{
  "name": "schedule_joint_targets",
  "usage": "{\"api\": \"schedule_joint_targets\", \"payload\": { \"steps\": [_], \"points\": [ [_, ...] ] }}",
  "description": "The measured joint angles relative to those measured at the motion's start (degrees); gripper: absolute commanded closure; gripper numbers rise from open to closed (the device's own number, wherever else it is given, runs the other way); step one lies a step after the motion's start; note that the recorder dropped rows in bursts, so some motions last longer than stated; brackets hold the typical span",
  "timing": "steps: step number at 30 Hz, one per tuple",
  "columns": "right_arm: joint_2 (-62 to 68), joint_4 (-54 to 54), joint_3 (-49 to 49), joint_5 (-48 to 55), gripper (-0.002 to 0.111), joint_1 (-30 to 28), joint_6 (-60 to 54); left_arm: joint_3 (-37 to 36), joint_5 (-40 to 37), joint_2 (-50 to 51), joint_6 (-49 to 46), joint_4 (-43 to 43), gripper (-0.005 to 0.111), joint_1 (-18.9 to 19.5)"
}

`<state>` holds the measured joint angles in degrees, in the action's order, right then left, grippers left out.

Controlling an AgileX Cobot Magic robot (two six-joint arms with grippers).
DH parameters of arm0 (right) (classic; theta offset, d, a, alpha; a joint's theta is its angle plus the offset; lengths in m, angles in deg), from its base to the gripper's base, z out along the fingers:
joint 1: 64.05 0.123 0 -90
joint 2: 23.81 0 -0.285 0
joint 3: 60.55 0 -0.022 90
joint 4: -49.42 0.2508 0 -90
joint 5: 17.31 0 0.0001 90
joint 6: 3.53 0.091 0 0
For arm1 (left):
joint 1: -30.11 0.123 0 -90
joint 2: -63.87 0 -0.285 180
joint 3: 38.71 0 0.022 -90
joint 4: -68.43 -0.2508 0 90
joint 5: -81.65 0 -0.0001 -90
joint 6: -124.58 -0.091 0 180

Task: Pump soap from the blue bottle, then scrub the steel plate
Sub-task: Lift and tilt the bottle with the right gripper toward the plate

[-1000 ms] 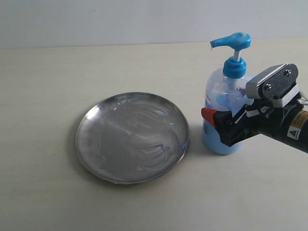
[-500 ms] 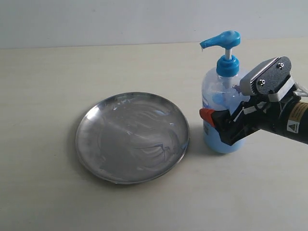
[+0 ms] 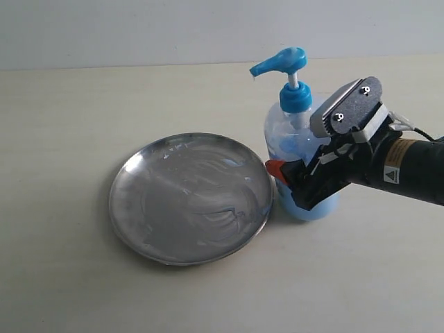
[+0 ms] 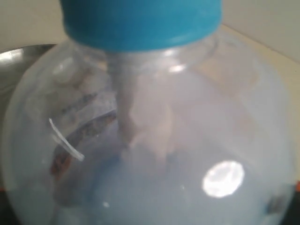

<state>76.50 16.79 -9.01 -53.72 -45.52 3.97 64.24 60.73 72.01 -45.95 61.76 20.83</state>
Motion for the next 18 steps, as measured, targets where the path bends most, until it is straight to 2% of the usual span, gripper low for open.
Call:
{"api": "schedule_joint_targets", "payload": {
  "steps": [6,12,18],
  "points": [
    [0.0,6.6,-2.1,5.0,0.108,3.7,-4.7,0.0,0.0,0.0,0.0,0.0,0.107,0.0],
    [0.0,10.1,-2.4,5.9,0.108,6.8,-8.0,0.0,0.0,0.0,0.0,0.0,0.107,0.0],
    [0.0,12.4,-2.4,6.1,0.108,7.7,-9.7,0.0,0.0,0.0,0.0,0.0,0.107,0.0]
  ]
}}
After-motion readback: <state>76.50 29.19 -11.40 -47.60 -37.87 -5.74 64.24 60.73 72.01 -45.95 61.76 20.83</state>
